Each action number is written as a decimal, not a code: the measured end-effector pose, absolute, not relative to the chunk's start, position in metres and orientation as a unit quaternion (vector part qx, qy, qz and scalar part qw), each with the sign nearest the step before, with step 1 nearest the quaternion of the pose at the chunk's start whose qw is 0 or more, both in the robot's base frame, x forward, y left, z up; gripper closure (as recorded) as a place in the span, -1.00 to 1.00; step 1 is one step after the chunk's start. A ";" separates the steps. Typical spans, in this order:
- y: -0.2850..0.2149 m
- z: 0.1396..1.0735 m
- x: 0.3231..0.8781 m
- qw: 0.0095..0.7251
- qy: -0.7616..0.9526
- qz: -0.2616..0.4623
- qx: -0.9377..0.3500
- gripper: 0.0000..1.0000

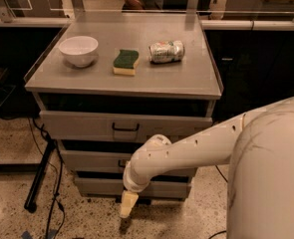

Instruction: Open middle drawer

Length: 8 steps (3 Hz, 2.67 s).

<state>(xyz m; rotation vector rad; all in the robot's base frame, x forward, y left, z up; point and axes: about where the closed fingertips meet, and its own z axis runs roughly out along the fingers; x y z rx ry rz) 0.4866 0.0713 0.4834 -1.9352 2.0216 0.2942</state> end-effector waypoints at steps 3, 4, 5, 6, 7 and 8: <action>0.068 0.443 0.503 0.153 0.724 0.102 -0.665 -1.00; 0.088 0.419 0.527 0.156 0.717 0.101 -0.672 -1.00; 0.091 0.414 0.534 0.153 0.716 0.102 -0.673 -1.00; 0.091 0.400 0.540 0.142 0.718 0.107 -0.673 -1.00; 0.092 0.376 0.543 0.124 0.722 0.112 -0.672 -1.00; 0.092 0.376 0.543 0.122 0.722 0.112 -0.672 -1.00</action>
Offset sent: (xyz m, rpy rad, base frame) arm 0.0208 -0.0098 -0.0390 -0.0223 0.0122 -0.0556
